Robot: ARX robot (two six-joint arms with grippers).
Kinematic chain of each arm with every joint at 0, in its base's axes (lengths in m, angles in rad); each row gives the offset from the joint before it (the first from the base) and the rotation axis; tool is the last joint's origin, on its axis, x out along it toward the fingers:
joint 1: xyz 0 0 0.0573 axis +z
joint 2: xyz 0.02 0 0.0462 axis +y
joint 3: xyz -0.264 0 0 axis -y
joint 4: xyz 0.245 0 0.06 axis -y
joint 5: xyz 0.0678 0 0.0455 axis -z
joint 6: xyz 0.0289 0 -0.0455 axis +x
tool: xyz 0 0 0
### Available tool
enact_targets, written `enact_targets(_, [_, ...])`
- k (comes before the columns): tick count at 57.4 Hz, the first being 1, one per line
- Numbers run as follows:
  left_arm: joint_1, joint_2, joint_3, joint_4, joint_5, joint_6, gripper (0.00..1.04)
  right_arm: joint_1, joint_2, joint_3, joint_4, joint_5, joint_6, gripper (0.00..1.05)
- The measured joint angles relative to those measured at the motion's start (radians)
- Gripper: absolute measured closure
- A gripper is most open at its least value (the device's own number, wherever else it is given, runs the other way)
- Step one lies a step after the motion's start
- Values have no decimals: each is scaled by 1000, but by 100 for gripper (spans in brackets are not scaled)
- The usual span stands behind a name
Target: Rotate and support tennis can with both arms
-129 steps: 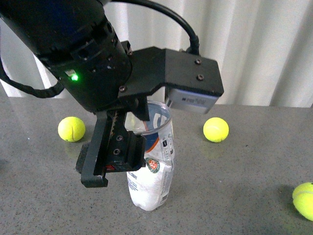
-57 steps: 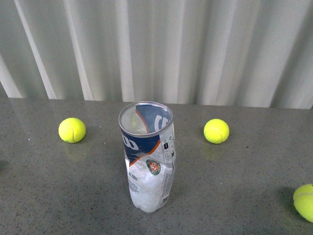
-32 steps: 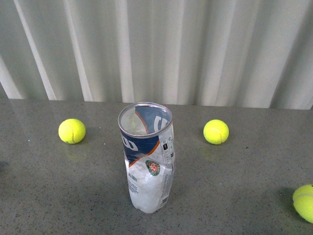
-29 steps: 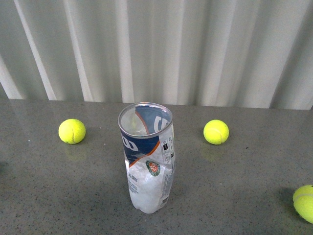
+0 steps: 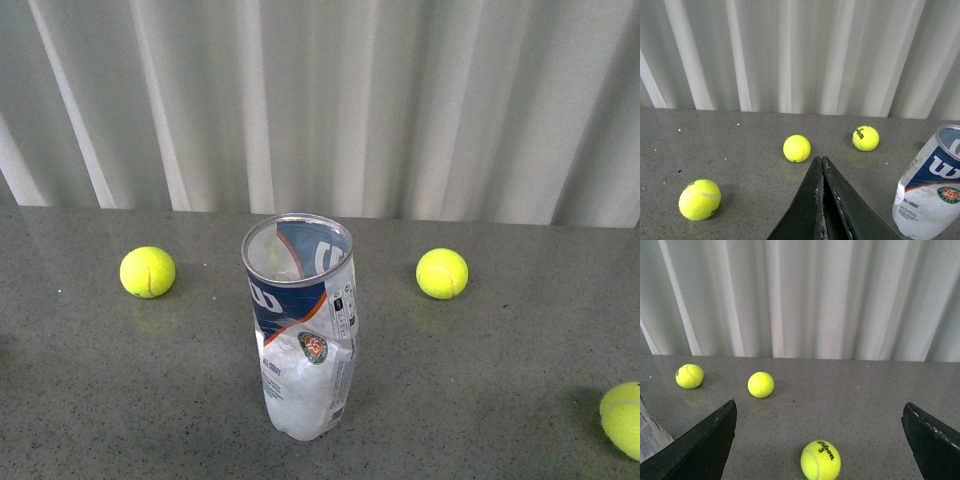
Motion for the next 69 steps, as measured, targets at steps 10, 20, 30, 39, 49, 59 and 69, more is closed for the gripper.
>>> enact_targets(10, [0, -87, 0, -84, 0, 0, 101, 0, 0, 0, 0, 0, 0, 7])
enact_targets(20, [0, -156, 0, -150, 0, 0, 101, 0, 0, 0, 0, 0, 0, 7])
enact_targets(30, [0, -217, 0, -210, 0, 0, 101, 0, 0, 0, 0, 0, 0, 7])
enact_targets(39, [0, -255, 0, -249, 0, 0, 101, 0, 0, 0, 0, 0, 0, 7])
enact_targets(49, [0, -371, 0, -398, 1, 0, 101, 0, 0, 0, 0, 0, 0, 7])
enact_targets(59, [0, -448, 0, -446, -1, 0, 101, 0, 0, 0, 0, 0, 0, 7])
enact_targets(69, [0, -448, 0, -447, 0, -1, 100, 0, 0, 0, 0, 0, 0, 7])
